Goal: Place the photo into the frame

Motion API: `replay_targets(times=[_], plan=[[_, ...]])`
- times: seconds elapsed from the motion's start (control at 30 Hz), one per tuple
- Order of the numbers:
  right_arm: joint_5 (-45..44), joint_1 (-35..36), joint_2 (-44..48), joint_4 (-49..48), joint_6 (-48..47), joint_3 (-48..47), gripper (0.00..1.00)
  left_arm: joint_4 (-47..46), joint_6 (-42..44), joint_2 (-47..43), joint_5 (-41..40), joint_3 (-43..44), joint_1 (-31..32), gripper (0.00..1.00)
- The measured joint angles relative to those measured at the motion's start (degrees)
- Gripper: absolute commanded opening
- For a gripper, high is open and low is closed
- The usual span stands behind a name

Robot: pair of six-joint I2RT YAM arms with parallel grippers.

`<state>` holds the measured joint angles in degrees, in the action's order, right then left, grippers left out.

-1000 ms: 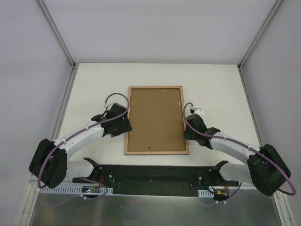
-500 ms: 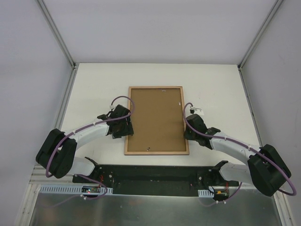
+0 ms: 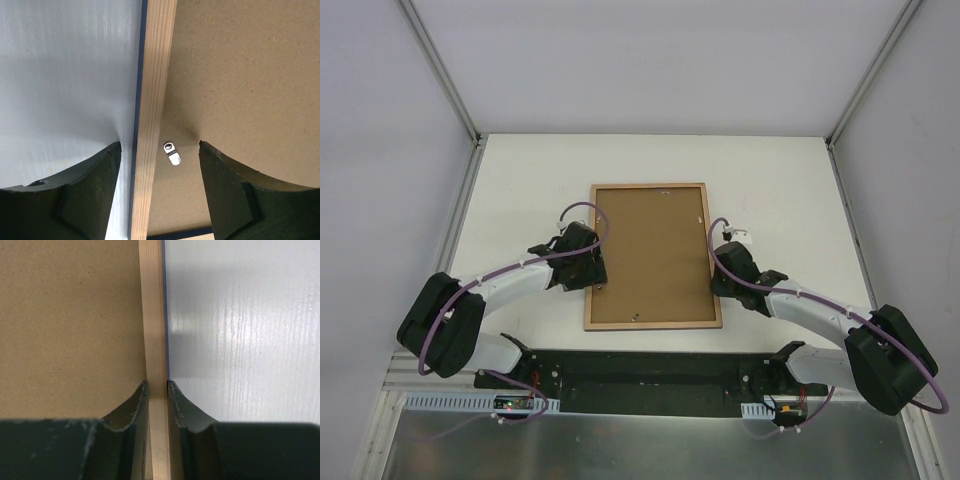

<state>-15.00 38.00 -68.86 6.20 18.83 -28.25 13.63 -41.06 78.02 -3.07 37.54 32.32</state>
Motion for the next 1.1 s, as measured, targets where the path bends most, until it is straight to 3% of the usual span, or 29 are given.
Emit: replay_targets(times=[0.33,1.1], plan=[[0.07,0.00,0.00,-0.11,-0.20,0.00,0.04,-0.55,0.66,1.97,-2.51,1.25,2.14,0.54],[0.07,0.00,0.02,-0.13,-0.28,0.00,0.04,2.60,0.04,1.75,-8.74,1.70,6.01,0.22]])
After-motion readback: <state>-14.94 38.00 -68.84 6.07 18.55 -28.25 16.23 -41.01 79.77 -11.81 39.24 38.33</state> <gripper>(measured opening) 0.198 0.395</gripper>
